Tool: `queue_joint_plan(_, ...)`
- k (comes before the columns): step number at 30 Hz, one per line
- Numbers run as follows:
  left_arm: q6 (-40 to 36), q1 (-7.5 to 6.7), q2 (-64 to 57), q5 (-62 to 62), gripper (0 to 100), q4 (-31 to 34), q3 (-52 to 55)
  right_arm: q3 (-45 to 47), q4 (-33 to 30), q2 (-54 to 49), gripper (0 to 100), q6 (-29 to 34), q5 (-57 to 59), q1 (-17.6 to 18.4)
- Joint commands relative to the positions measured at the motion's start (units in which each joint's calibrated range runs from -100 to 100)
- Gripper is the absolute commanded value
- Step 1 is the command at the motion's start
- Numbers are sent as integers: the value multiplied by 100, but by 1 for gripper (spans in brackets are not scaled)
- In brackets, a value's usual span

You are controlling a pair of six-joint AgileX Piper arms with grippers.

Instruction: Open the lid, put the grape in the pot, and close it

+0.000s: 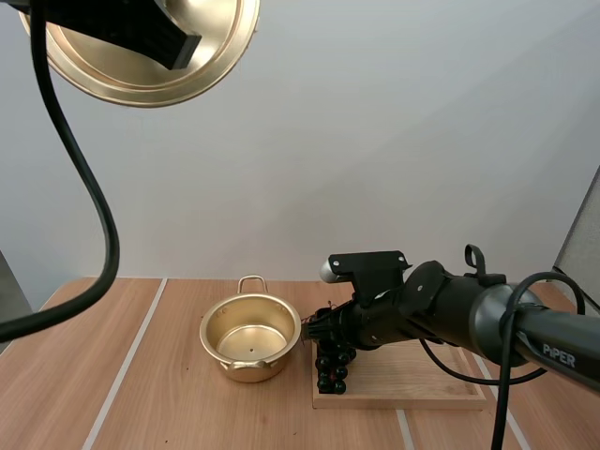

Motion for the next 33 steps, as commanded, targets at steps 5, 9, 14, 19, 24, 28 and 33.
queue_joint_plan(5, -84, -23, -27, -56, 0, 16, -28, -39, -118, 595, 100, -106, -591, 12)
queue_joint_plan(9, -143, -23, -27, -37, 0, 15, -28, -39, -204, 962, 100, -106, -1020, 12)
queue_joint_plan(14, -314, -23, -27, -1, 0, 8, -28, -39, -204, 1341, 100, -106, -1586, 12)
queue_joint_plan(19, -314, -23, -27, -1, 0, 8, -28, -344, -141, 1735, 100, -106, -1561, 12)
queue_joint_plan(24, -314, -23, -27, -1, 0, 8, -28, -478, -132, 1998, 100, -106, -1560, 12)
queue_joint_plan(28, -314, -23, -27, -1, 0, 8, -28, -478, -161, 2266, 100, -114, -1560, 12)
queue_joint_plan(33, -348, -23, -27, -2, 0, 8, -28, -478, -206, 2512, 100, -202, -1560, 12)
